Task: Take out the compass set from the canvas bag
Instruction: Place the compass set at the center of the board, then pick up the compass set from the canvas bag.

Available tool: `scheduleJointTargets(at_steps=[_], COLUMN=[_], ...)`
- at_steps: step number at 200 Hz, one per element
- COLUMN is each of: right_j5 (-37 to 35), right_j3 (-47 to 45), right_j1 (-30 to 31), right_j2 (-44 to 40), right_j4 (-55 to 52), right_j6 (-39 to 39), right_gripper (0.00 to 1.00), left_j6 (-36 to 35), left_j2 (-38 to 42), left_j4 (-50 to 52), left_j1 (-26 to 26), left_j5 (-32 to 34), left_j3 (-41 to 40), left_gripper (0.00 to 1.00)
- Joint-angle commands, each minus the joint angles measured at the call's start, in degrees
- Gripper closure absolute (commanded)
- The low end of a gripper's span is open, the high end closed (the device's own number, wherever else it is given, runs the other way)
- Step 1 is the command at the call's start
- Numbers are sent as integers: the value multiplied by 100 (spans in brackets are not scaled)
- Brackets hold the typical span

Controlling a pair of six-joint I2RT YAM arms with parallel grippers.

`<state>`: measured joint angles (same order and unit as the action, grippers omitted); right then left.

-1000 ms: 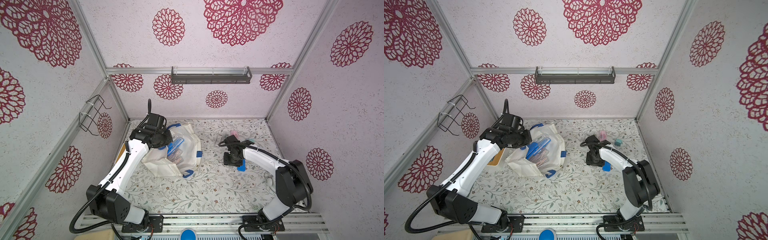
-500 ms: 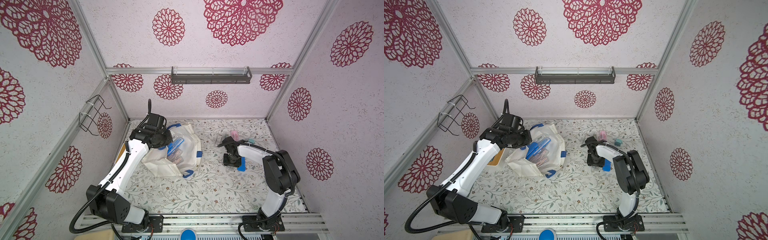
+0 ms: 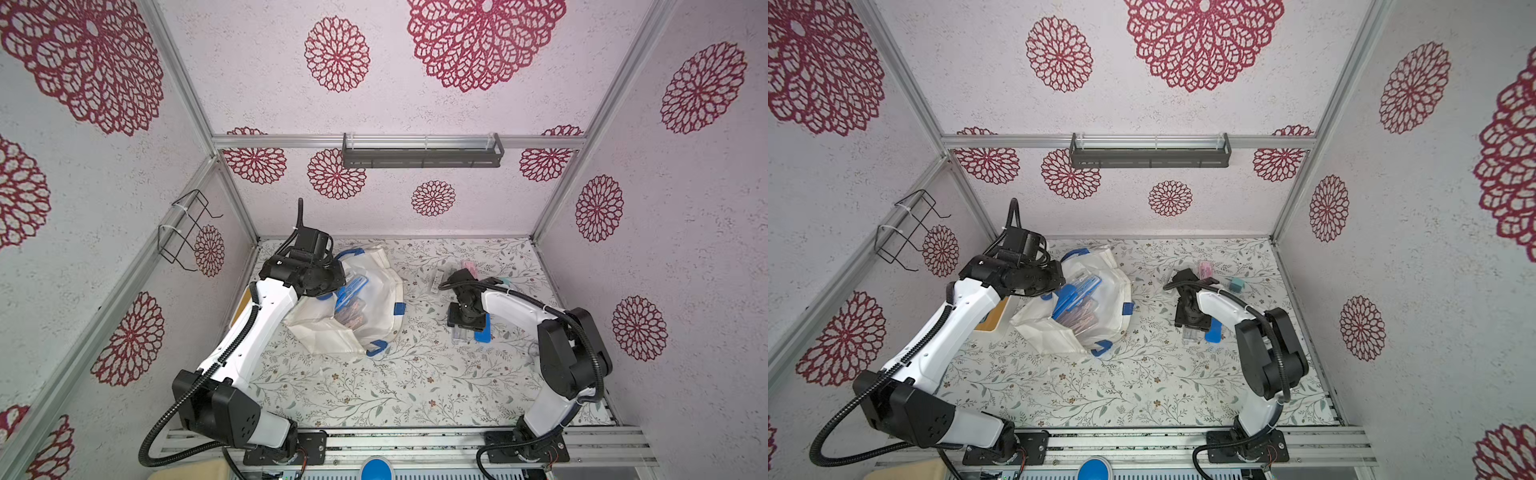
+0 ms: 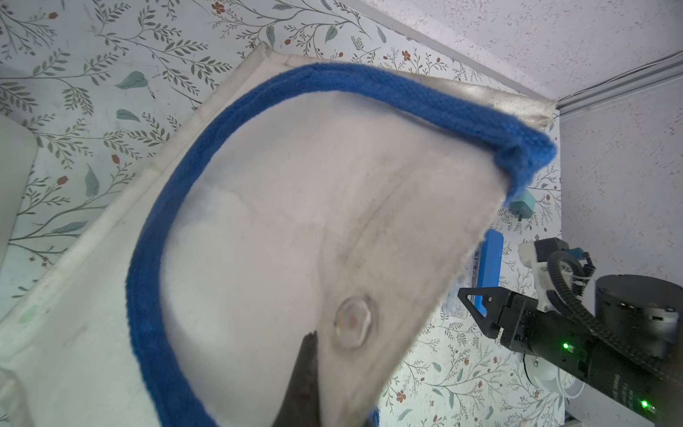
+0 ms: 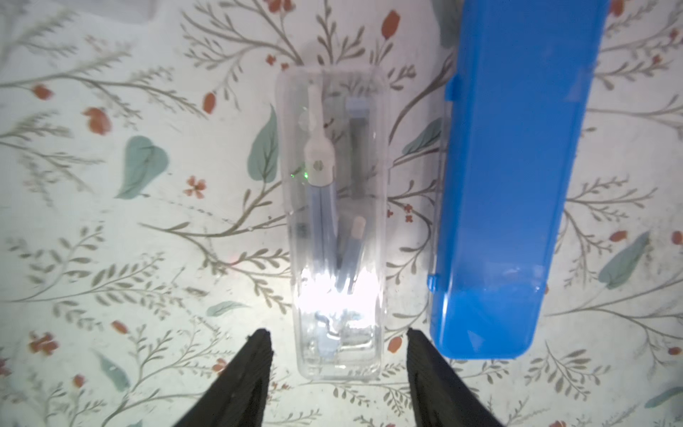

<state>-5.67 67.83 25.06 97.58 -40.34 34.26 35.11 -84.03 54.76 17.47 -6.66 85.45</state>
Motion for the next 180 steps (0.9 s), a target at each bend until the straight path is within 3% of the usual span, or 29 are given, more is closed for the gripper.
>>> scheduleJointTargets(at_steps=[1, 43, 86, 180], right_j5=[392, 896, 1473, 2231], right_j3=[237, 615, 1074, 1859], right_j1=[111, 932, 1777, 2293], right_j2=[-607, -1004, -623, 832], right_j4=[140, 904, 1834, 2903], right_j6=[338, 955, 1769, 3287], right_gripper=[45, 51, 56, 57], left_j6=[-92, -79, -32, 36], left_j2=[176, 289, 356, 361], left_j4=[-137, -153, -112, -128], left_j1=[11, 16, 24, 20], left_j5=[-272, -319, -328, -306], left_j3=[71, -45, -123, -127], left_gripper=[100, 100, 100, 100])
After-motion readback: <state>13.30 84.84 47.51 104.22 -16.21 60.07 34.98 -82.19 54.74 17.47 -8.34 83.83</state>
